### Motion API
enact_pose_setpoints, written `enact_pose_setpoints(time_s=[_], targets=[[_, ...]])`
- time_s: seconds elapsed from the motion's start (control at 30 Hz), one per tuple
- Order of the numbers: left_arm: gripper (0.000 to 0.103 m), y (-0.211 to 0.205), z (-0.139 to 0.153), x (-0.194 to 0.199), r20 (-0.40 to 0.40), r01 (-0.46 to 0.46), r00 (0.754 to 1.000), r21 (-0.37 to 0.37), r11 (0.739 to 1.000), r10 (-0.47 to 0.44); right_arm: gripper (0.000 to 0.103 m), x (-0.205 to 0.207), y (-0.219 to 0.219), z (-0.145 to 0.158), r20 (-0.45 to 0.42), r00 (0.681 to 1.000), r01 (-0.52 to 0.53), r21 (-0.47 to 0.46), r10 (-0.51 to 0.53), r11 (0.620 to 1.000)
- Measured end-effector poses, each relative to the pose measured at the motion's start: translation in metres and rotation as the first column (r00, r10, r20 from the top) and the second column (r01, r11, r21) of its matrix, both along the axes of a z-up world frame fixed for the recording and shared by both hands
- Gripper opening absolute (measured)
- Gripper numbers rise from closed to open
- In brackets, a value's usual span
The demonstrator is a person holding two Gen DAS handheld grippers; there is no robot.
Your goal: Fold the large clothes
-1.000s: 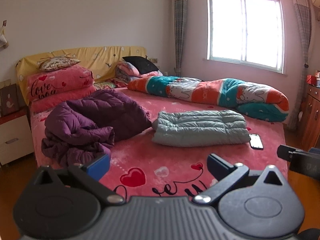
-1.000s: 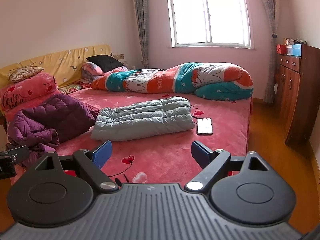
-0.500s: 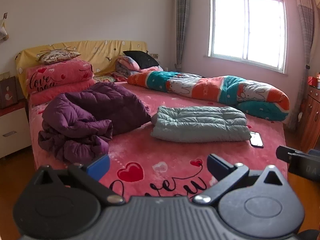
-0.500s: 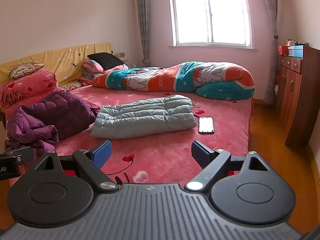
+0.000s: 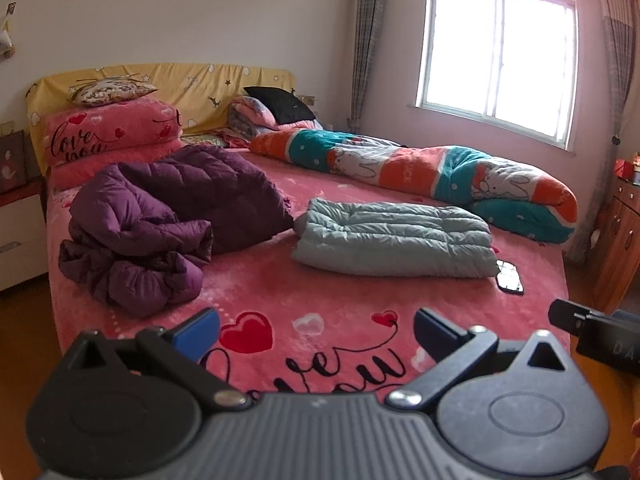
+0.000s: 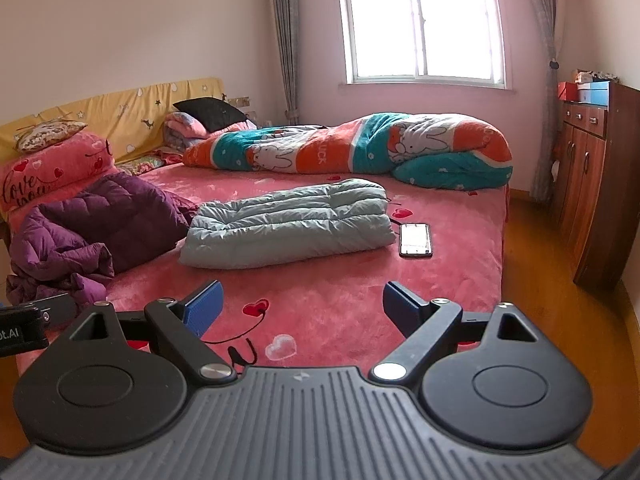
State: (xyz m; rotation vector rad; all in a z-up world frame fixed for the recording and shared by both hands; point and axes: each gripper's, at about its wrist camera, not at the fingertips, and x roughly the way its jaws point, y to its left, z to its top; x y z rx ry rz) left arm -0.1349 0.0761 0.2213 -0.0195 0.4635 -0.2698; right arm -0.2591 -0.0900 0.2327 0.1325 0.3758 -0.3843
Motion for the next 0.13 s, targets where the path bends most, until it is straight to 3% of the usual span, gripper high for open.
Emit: enact_pose_setpoints(time_s=[0.13], targets=[[0.102, -0.0052, -0.0077, 0.0065, -0.011, -0.006, 1.000, 0.012, 1.000, 0.006, 0.103, 0.0052, -0.0036, -0.0056, -0.013, 1.000, 0.005, 0.004, -0.004, 1.000]])
